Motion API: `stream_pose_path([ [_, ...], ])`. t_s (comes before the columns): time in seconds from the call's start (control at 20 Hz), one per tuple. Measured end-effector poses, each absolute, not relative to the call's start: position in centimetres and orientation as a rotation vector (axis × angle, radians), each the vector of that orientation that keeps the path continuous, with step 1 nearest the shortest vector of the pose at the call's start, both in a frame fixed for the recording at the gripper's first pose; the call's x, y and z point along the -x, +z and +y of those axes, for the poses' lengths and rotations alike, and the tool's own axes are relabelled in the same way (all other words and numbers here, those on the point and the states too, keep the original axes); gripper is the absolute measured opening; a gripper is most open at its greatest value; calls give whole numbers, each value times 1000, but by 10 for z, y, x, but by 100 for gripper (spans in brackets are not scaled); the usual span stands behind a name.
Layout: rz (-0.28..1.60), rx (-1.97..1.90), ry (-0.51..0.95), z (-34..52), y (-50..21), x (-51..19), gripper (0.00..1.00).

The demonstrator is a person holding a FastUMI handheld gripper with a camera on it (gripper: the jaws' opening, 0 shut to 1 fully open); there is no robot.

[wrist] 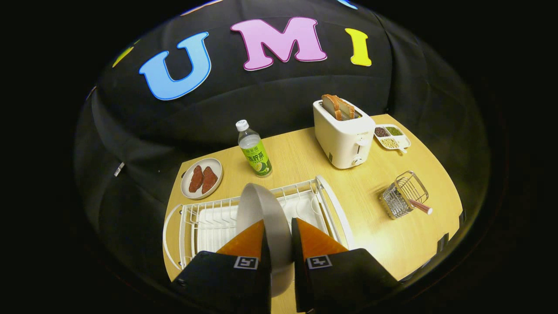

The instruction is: Take the plate from the dish rack, then take the spoon from the basket and place it into the plate.

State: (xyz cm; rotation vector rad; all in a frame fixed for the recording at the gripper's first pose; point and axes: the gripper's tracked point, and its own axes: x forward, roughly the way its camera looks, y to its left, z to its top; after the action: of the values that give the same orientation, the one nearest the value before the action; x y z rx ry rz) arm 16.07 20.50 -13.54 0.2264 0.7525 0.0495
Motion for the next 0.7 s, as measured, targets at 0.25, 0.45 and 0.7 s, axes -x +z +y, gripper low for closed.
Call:
stream_pose_path([
  [0.25, 747, -279, 162, 184, -130, -138, 22],
  [0.45, 715, -321, 284, 140, -108, -105, 21],
  [0.7, 733, -341, 310, 57, -114, -50, 21],
])
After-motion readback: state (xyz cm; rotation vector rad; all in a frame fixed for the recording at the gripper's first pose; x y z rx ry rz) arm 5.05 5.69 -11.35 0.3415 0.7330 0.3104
